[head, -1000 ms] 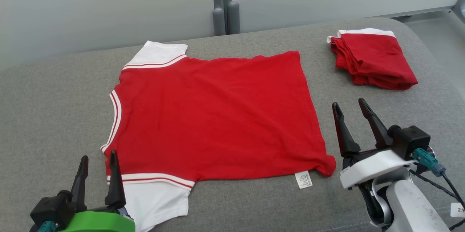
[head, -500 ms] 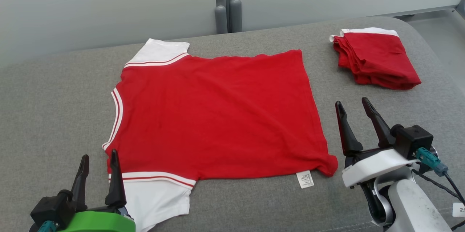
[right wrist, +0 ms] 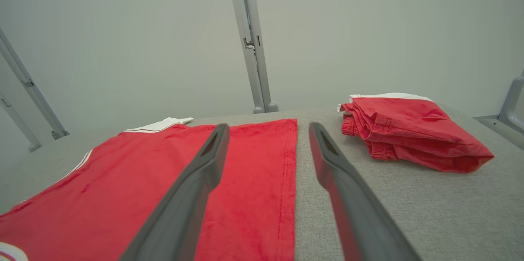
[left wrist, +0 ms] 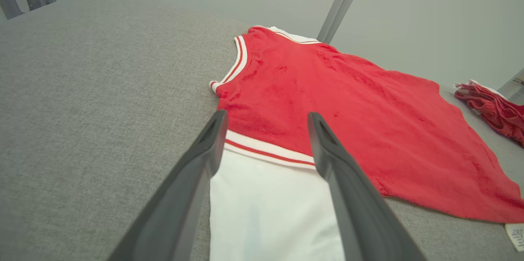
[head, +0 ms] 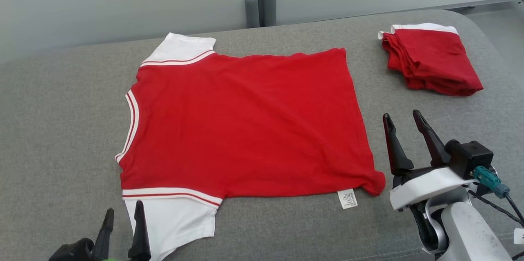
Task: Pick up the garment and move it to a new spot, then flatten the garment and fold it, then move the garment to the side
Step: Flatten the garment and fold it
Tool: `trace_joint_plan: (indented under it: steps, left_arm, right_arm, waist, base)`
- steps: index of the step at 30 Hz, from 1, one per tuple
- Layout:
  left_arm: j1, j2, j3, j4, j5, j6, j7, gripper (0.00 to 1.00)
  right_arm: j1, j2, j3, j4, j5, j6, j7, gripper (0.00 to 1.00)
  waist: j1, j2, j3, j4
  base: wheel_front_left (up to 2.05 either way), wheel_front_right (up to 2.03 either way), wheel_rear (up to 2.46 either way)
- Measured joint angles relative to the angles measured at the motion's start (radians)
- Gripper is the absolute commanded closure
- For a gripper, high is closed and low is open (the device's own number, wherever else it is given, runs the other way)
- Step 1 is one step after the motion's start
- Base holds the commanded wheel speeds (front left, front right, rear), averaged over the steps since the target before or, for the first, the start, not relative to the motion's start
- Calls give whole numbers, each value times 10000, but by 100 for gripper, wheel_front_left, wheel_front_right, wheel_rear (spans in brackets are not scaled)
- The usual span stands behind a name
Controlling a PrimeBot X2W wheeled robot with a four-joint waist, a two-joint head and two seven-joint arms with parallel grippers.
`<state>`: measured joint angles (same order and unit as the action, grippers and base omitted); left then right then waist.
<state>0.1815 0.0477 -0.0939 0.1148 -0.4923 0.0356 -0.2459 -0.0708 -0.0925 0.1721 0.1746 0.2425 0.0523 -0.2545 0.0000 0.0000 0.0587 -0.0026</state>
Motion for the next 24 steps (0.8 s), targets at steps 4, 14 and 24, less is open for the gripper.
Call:
trace_joint_plan:
  steps: [4, 14, 24]
  left_arm:
    - [367, 0, -81, 443, -247, -12, 313, 0]
    - [546, 2, -433, 1034, -1133, -240, 756, 0]
    - [546, 2, -683, 1404, -1400, -272, 1149, 0]
  right_arm:
    - [6, 2, -81, 6, 0, 0, 0, 0]
    - [-10, 10, -242, 56, -46, 88, 0, 0]
    - [-19, 56, -165, 134, -67, 180, 0, 0]
  waist:
    - [0, 0, 210, 86]
    - [0, 0, 499, 464]
    - [0, 0, 554, 511]
  base:
    - [0, 0, 0]
    - [0, 0, 0]
    - [0, 0, 0]
